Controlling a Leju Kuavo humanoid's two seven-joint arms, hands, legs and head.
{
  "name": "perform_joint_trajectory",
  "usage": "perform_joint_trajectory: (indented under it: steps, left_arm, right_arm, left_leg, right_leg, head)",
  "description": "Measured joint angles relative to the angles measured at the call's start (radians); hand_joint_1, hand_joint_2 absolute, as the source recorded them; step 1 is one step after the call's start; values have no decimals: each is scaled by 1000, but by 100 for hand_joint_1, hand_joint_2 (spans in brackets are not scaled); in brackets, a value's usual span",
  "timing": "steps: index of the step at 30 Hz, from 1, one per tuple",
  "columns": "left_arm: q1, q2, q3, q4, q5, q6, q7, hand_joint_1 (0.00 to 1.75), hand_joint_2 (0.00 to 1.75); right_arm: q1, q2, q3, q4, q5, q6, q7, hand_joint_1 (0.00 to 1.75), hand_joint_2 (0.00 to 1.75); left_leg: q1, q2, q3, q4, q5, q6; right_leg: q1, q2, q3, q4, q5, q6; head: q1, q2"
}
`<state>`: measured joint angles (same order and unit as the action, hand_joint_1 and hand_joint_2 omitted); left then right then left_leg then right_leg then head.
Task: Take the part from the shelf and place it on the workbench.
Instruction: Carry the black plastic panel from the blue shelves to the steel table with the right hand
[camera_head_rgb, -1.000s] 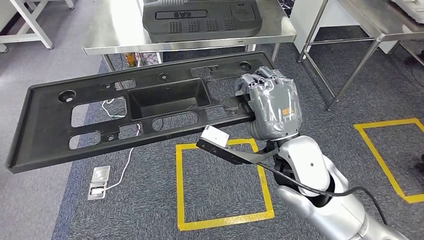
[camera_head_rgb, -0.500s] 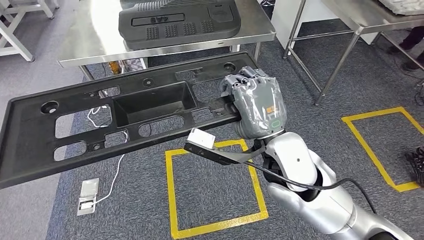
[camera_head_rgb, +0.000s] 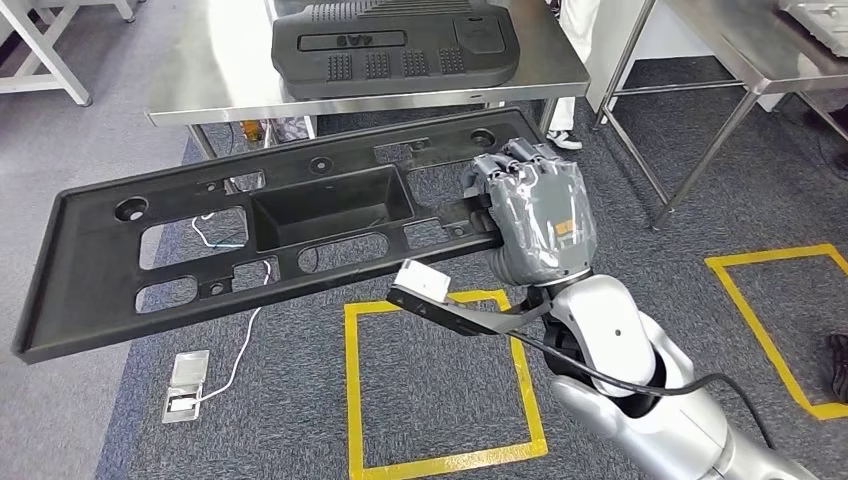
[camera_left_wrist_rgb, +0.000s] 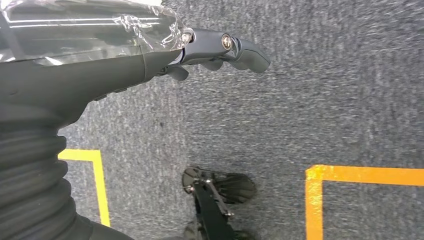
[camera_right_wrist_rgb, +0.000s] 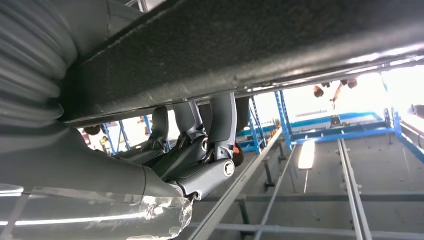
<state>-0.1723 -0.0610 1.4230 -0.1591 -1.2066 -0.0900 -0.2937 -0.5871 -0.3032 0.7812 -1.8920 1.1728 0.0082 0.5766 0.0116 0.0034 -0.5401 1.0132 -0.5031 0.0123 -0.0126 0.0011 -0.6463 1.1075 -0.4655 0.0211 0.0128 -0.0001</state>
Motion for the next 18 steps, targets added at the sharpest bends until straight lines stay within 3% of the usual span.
perform_joint_trajectory:
  steps: [2,6,7,9,10,11,12,13,15,16,18]
  left_arm:
    - [-2,0,-1,0,0,0,0,0,175]
    - [-5,0,-5,0,-2,-1,0,0,175]
    - [-6,0,-6,0,-3,-1,1,0,175]
    - [-7,0,-7,0,-3,-1,1,0,175]
    - [-6,0,-7,0,-3,-1,1,0,175]
    - [-5,0,-7,0,-3,-1,1,0,175]
    - [-3,0,-8,0,-4,-1,1,0,175]
    - [-3,0,-8,0,-4,-1,1,0,175]
    - [-4,1,-11,0,-6,-1,1,0,175]
    - [-5,1,-12,0,-6,-1,1,0,175]
    - [-7,2,-14,0,-6,-1,2,0,175]
  right_arm:
    - [0,1,1,0,2,-1,-1,175,175]
    - [-1,1,1,0,10,-2,-6,175,175]
    - [-2,1,1,0,11,-2,-8,175,175]
    - [-3,2,1,0,11,-2,-11,175,175]
    - [-2,2,2,0,12,-2,-12,175,175]
    - [-2,2,2,0,12,-1,-13,175,175]
    - [-1,2,3,0,13,-1,-13,175,175]
    - [-1,2,3,0,13,-1,-14,175,175]
    - [-2,2,3,0,15,0,-16,175,175]
    - [-2,2,3,0,15,0,-16,175,175]
    - [-3,2,3,0,15,0,-16,175,175]
  left_leg:
    - [-2,0,2,3,-9,-11]
    - [-1,1,4,23,-31,-32]
    - [0,1,-11,61,-51,-38]
    - [0,1,-79,190,-100,-45]
    - [0,1,-118,253,-116,-47]
    - [0,1,-146,287,-112,-48]
    - [0,1,-156,285,-89,-47]
    - [0,1,-147,241,-46,-44]
    - [-3,-1,-102,109,38,-34]
    - [-6,-2,-83,58,57,-28]
    - [-11,-3,-70,26,51,-17]
  right_leg:
    - [3,-1,23,-61,12,-10]
    - [3,2,37,-77,1,-32]
    - [1,1,44,-81,-1,-37]
    - [1,-1,55,-84,-9,-44]
    - [1,-1,61,-84,-13,-46]
    - [1,0,67,-84,-19,-47]
    - [1,2,75,-84,-25,-48]
    - [1,3,84,-83,-31,-47]
    - [3,5,103,-83,-45,-41]
    - [4,5,108,-83,-51,-36]
    - [5,7,109,-85,-56,-27]
  head:
    - [1,0]
    - [-9,0]
    - [-14,0]
    - [-28,0]
    - [-32,0]
    - [-36,0]
    - [-40,0]
    - [-44,0]
    - [-52,0]
    - [-55,0]
    - [-55,0]
